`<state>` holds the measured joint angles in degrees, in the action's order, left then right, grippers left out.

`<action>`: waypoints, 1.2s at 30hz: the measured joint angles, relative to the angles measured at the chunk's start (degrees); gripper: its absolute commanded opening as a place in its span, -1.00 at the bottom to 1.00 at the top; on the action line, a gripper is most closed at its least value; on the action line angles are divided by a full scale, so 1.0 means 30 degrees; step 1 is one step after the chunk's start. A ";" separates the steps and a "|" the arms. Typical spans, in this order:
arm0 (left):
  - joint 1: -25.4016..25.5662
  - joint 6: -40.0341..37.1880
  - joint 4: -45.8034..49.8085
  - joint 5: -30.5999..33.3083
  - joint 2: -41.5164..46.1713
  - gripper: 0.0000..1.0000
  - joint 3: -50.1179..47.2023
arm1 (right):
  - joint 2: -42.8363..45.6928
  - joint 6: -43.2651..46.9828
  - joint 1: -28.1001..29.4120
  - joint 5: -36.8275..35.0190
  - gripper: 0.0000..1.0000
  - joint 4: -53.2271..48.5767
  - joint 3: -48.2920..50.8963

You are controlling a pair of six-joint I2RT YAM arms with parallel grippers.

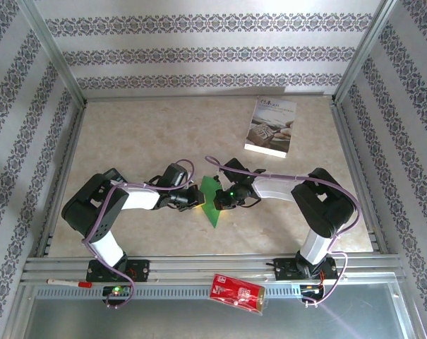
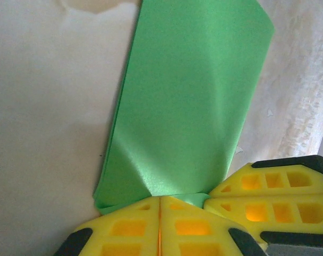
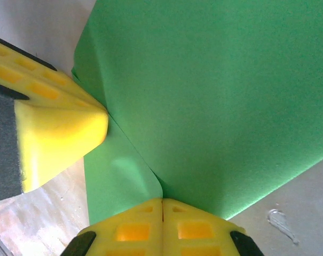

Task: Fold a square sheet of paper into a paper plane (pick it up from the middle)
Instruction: Third fold the triangle at the center of the table.

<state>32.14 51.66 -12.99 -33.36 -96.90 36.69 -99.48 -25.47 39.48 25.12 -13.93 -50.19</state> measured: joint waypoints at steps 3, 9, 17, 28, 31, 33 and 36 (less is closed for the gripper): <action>-0.0015 -0.0087 -0.0277 -0.0153 -0.0051 -0.85 -0.0109 | 0.0000 0.0080 -0.0007 -0.0066 -0.82 -0.0335 -0.0146; -0.0146 -0.0124 -0.0408 -0.0503 -0.0175 -0.85 -0.0117 | 0.0000 0.0175 -0.0350 -0.0051 -0.76 -0.1151 -0.0393; -0.0255 -0.0153 -0.0488 -0.0809 -0.0277 -0.85 -0.0117 | 0.0000 0.0430 -0.0503 0.0015 -0.75 -0.1603 -0.0576; -0.0255 -0.0160 -0.0503 -0.0823 -0.0291 -0.85 -0.0109 | -0.0182 0.0539 -0.0852 0.0430 -0.85 -0.1712 -0.1137; -0.0255 -0.0160 -0.0503 -0.0823 -0.0291 -0.85 -0.0109 | -0.0423 0.0634 -0.0882 0.0444 -0.93 -0.1719 -0.1239; -0.0255 -0.0160 -0.0503 -0.0823 -0.0291 -0.82 -0.0109 | -0.0670 0.0656 -0.0889 0.0444 -0.97 -0.1741 -0.1319; -0.0262 -0.0160 -0.0503 -0.0889 -0.0270 -0.76 -0.0087 | -0.0860 0.0794 -0.1013 0.0481 -1.00 -0.1858 -0.1486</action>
<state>31.35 51.18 -14.50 -36.03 -97.71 36.42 -102.06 -23.09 36.45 26.57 -19.51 -54.65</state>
